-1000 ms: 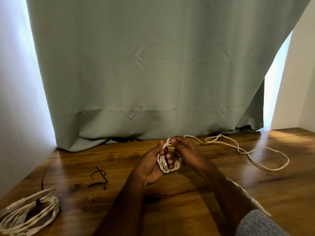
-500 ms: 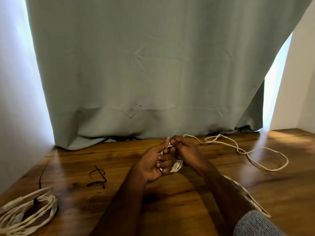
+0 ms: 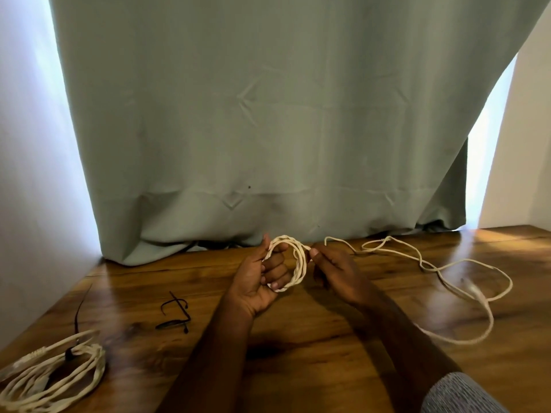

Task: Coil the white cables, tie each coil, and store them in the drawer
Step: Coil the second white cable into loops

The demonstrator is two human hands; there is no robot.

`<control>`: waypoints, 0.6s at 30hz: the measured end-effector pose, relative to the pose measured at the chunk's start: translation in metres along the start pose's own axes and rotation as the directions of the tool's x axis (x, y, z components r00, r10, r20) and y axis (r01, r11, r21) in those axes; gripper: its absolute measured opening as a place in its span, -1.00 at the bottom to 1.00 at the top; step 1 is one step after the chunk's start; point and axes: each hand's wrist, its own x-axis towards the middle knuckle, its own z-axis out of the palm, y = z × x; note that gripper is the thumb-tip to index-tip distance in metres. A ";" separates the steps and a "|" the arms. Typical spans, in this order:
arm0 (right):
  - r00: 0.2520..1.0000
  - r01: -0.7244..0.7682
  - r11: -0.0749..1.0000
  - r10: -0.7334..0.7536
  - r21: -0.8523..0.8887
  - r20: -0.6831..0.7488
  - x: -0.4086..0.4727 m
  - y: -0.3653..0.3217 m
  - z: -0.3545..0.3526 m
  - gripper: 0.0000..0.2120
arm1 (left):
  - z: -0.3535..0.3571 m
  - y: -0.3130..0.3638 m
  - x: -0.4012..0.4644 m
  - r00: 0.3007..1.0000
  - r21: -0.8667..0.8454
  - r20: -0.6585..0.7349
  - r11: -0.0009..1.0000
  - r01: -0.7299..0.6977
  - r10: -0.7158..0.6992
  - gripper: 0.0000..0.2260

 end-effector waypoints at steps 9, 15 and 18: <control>0.964 -0.069 0.858 0.189 -0.509 0.189 -0.002 -0.005 0.013 -0.62 | 0.000 0.006 0.002 0.988 -0.033 -0.029 0.988 -0.152 0.151 -0.54; 0.962 0.050 0.791 0.127 -0.609 0.243 -0.002 -0.008 0.020 -0.63 | -0.004 0.009 0.004 0.958 0.083 -0.129 0.965 -0.249 0.258 -0.59; 0.959 0.112 0.777 0.078 -0.620 0.271 -0.004 -0.017 0.017 -0.73 | -0.009 0.008 0.008 0.918 0.158 -0.244 0.946 -0.281 0.313 -0.68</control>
